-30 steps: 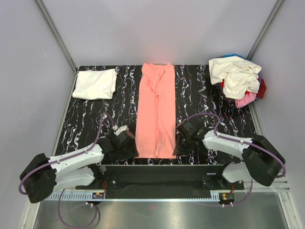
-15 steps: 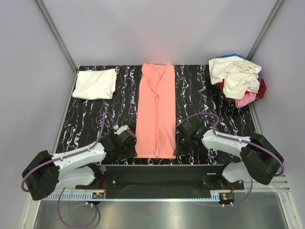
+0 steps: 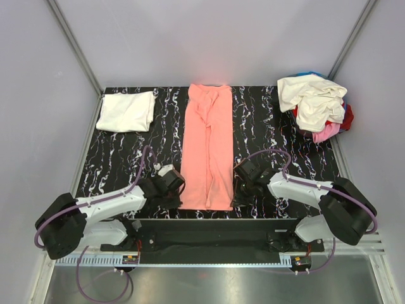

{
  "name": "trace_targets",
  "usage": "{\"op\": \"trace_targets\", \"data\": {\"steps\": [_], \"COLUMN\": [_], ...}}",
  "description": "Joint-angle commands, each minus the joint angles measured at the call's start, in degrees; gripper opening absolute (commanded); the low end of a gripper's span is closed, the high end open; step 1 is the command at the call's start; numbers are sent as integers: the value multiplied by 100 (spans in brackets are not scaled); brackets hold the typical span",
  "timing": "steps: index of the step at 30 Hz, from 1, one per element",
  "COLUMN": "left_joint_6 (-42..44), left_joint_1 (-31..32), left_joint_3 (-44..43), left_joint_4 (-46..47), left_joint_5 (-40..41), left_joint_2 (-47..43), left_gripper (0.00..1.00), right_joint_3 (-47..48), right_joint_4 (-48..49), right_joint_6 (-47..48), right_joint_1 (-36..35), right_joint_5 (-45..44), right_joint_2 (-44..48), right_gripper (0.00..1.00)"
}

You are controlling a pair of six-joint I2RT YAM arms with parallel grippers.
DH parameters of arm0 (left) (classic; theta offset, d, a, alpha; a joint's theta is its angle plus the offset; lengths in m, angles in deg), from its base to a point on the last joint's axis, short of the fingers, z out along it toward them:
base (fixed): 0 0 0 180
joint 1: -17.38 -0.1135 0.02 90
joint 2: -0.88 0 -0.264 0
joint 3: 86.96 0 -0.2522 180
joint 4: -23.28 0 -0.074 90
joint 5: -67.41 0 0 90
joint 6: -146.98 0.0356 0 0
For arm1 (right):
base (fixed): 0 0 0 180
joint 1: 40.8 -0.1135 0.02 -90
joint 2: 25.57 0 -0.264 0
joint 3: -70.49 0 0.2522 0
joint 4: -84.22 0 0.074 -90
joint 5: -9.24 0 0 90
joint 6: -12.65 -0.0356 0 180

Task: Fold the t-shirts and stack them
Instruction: Fold the tshirt

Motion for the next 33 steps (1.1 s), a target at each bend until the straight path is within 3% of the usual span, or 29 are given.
{"op": "trace_targets", "data": {"steps": [1,5,11,18,26,33], "left_joint_6": [115,10,-658,-1256,-984,-160], "left_joint_1": [1,106,1002,2136,2006,900], "left_joint_3": [-171,-127,-214,-819,-1602,-2059], "left_joint_4": [212,90,-280,-772,-1650,-1625], "left_joint_5": [212,115,194,501,994,643], "left_joint_2": [70,-281,-852,-678,-950,-915], "left_gripper": [0,0,0,0,0,0], "right_joint_3": [144,56,-321,-744,281,1768], "right_joint_4": [142,-7,-516,-1070,-1773,-1941], "right_joint_6": [43,-1,-97,-335,7,798], "right_joint_1": [30,21,13,4,13,205], "right_joint_5": [10,54,203,511,-235,-676], "right_joint_2": [82,354,1276,2761,2711,1263], "right_gripper": [0,0,0,0,0,0]}}
